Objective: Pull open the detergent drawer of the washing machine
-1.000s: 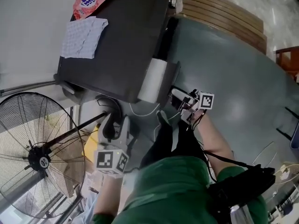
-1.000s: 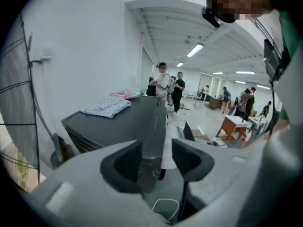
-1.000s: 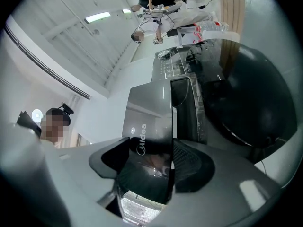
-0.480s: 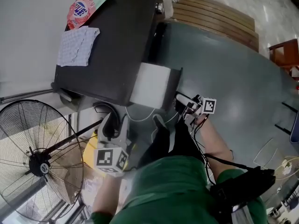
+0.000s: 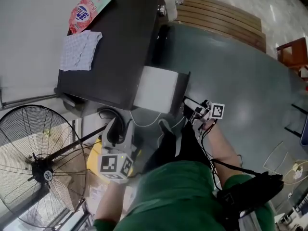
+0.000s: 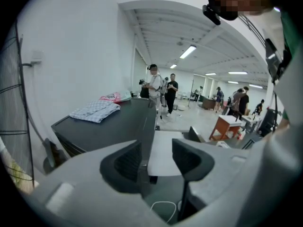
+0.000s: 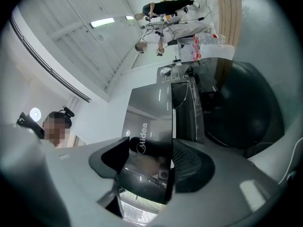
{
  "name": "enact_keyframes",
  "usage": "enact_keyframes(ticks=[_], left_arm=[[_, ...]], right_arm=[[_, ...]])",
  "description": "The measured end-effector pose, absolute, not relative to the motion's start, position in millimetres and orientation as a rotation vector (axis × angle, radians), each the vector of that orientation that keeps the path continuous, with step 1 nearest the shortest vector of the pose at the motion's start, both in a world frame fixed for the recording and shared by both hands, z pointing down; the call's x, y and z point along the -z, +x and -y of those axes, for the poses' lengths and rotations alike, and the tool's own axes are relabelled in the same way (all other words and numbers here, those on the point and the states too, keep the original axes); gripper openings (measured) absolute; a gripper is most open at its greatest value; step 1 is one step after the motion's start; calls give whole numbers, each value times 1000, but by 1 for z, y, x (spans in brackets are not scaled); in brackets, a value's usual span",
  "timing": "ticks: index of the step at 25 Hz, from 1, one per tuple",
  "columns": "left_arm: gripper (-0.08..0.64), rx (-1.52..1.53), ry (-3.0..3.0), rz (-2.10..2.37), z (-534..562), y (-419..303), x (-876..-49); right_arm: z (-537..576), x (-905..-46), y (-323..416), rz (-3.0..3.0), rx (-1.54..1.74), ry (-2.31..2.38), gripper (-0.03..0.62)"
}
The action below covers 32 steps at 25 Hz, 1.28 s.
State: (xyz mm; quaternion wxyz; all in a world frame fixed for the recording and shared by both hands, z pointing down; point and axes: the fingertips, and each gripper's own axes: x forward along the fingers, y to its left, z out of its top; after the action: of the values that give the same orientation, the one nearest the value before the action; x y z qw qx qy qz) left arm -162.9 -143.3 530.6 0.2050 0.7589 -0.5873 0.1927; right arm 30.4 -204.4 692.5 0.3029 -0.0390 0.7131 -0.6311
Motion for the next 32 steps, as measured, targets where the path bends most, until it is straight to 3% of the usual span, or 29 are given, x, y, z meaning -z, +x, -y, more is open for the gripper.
enact_keyframes(ticks=[15, 18, 21, 32], left_arm=[[199, -457, 2165, 1649, 152, -154, -514], [198, -440, 2165, 1668, 155, -157, -507], [195, -422, 2166, 1687, 156, -166, -498], [174, -269, 2201, 1786, 170, -189, -441]], right_arm=[[198, -695, 77, -2158, 1678, -585, 267], [198, -676, 94, -2267, 1620, -790, 183], [194, -640, 95, -2423, 1500, -938, 140], [213, -478, 75, -2768, 811, -1308, 89]])
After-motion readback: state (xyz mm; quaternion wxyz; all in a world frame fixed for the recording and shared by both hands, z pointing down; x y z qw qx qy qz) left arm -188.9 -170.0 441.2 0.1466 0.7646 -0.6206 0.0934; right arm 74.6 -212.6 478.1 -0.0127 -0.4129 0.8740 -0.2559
